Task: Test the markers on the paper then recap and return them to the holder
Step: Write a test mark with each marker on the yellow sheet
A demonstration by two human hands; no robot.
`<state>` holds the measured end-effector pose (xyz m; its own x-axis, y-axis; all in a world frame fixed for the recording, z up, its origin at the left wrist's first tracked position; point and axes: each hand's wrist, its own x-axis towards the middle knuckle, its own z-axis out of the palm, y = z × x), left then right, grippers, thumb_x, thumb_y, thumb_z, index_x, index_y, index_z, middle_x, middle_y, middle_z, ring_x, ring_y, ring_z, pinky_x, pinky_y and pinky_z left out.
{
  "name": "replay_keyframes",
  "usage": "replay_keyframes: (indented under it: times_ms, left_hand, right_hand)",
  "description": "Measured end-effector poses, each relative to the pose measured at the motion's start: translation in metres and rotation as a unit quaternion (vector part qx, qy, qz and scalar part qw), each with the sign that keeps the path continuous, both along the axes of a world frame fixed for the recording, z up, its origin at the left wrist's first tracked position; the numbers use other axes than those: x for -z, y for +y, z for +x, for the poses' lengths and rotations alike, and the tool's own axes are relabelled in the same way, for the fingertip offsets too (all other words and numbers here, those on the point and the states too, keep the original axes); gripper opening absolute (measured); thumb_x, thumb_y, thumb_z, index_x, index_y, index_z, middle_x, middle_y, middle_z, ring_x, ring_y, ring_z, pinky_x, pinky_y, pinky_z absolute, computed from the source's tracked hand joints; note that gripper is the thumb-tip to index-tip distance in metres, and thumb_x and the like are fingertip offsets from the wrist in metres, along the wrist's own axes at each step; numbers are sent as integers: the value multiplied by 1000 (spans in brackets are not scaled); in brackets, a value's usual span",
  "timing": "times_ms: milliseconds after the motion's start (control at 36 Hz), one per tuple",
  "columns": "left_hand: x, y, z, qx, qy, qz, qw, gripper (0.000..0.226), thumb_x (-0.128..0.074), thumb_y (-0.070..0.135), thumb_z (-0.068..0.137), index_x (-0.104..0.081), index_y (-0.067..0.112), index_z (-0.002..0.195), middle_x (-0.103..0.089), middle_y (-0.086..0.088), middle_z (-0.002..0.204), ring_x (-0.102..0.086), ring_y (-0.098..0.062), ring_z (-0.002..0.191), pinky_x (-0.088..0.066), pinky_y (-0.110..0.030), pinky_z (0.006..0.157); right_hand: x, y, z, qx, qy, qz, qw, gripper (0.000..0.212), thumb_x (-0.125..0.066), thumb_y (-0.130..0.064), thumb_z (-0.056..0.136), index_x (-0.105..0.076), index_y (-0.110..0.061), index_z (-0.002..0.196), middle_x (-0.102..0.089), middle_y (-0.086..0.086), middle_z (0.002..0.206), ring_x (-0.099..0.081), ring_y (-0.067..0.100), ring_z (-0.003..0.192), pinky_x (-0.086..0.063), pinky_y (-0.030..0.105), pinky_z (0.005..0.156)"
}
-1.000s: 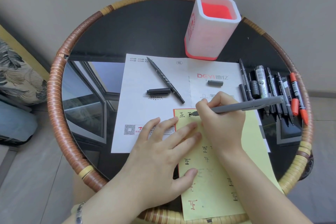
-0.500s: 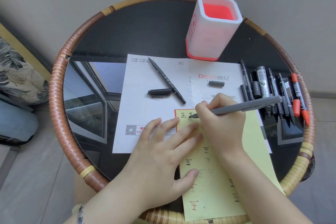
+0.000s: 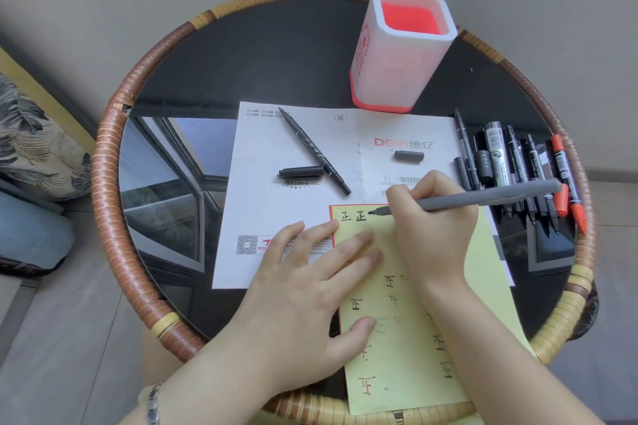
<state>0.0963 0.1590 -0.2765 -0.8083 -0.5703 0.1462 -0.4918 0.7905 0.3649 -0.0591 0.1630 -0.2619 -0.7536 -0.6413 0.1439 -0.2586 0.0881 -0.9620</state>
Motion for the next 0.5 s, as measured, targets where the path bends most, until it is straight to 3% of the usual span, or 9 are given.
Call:
replay_keyframes:
  times_ms: [194,306,389,500]
  left_hand:
    - [0,2,-2,-4,9,-14,1000,55,-44,56,76,-58,31,123,-52,14,134,-41,-19,121,-23,-43,103]
    - [2,0,-3,-3,17,-24,1000,54,-45,55,75,-61,29,120,-55,13,131,-42,-19,118,-24,-42,102]
    - [2,0,-5,-3,19,-27,999,53,-45,54,75,-62,28,119,-56,12,130,-42,-20,117,-24,-41,102]
    - [2,1,-5,-6,22,-27,999,52,-45,54,76,-61,28,119,-56,12,130,-42,-20,117,-24,-41,102]
  right_hand:
    - [-9,5,-19,-3,-19,-58,998,26,-64,-15,84,-46,-18,66,-49,-6,56,-47,1,48,-40,16,51]
    - [-23,7,-49,-113,158,-14,981,12,-63,-15,85,-55,-23,83,-57,-12,74,-53,-8,63,-41,4,60]
    - [-32,5,-75,-167,353,67,918,21,-60,-16,87,-61,-9,107,-59,-4,94,-52,1,81,-37,1,78]
    - [-33,-7,-88,-239,512,96,820,28,-55,-13,81,-64,-2,106,-66,13,97,-58,28,87,-40,30,80]
